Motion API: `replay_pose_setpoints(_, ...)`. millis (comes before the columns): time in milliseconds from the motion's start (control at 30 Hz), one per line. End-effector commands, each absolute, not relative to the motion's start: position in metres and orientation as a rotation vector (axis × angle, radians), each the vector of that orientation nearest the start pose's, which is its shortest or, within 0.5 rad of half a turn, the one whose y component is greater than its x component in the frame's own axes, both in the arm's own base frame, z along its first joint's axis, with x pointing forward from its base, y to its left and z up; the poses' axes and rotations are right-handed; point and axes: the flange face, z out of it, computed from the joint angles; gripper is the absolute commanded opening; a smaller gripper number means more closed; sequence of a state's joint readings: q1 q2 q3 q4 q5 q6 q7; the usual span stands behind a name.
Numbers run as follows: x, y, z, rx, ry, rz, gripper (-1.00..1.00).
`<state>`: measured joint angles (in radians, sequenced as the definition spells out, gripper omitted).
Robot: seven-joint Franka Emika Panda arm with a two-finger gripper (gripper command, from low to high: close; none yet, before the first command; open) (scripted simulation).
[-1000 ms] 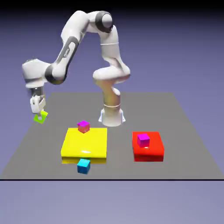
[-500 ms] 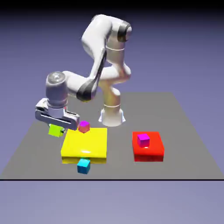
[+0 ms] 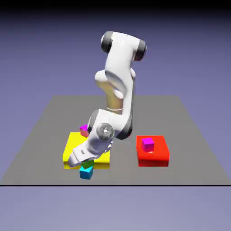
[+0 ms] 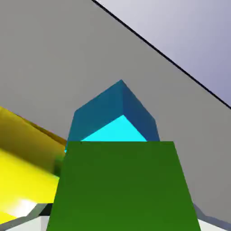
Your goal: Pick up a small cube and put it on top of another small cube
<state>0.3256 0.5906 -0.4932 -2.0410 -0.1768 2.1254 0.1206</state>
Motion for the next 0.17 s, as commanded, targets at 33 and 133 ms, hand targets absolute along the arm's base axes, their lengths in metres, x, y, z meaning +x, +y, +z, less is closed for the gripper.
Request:
replay_pose_setpoints(33, 0.540, -0.102, 0.174, -3.429, 0.254, 0.812, 1.00)
replay_pose_setpoints(133, 0.556, -0.090, 0.219, -3.429, 0.254, 0.812, 1.00)
